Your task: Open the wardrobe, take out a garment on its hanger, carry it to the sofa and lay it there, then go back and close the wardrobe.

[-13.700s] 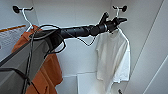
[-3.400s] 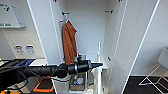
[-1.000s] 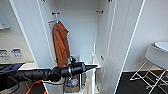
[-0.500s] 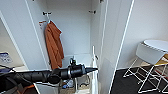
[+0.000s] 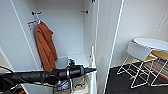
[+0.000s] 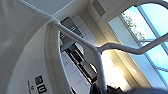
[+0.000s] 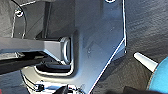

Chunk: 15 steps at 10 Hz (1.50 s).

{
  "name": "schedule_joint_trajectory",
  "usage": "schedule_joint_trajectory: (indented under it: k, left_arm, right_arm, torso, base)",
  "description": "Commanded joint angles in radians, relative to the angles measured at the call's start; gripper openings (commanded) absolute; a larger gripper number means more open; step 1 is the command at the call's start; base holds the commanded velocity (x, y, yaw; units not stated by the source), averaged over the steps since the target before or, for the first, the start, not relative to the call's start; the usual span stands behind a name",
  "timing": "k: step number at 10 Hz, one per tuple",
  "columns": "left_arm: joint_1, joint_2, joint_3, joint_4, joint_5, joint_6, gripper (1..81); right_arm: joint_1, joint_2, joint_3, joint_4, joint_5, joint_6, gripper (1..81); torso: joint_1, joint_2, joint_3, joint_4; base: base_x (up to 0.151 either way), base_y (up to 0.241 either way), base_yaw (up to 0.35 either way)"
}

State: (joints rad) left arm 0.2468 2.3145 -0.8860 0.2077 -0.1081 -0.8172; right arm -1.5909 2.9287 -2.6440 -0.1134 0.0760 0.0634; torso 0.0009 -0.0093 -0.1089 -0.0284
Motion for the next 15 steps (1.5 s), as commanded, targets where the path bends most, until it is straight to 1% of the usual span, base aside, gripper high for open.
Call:
schedule_joint_trajectory:
  k: [1, 11, 15]
  left_arm:
    - [-0.146, -0.007, 0.041, 0.039, -0.05, 0.01, 1.0]
    - [-0.131, -0.006, 0.045, 0.055, -0.047, 0.01, 1.0]
    - [-0.128, 0.002, 0.07, 0.068, -0.047, 0.01, 1.0]
  right_arm:
    - [0.018, -0.004, 0.004, -0.009, -0.062, -0.004, 81.1]
    - [0.01, 0.022, 0.0, -0.011, -0.062, -0.004, 81.1]
    - [0.01, 0.022, 0.001, -0.009, -0.061, -0.004, 81.1]
  torso:
    - [0.0, 0.0, 0.0, 0.0]
    - [0.0, 0.0, 0.0, 0.0]
    - [0.0, 0.0, 0.0, 0.0]
  base:
    - [0.0, 0.0, -0.206]
    - [0.0, 0.0, -0.211]
    - [0.0, 0.0, -0.218]
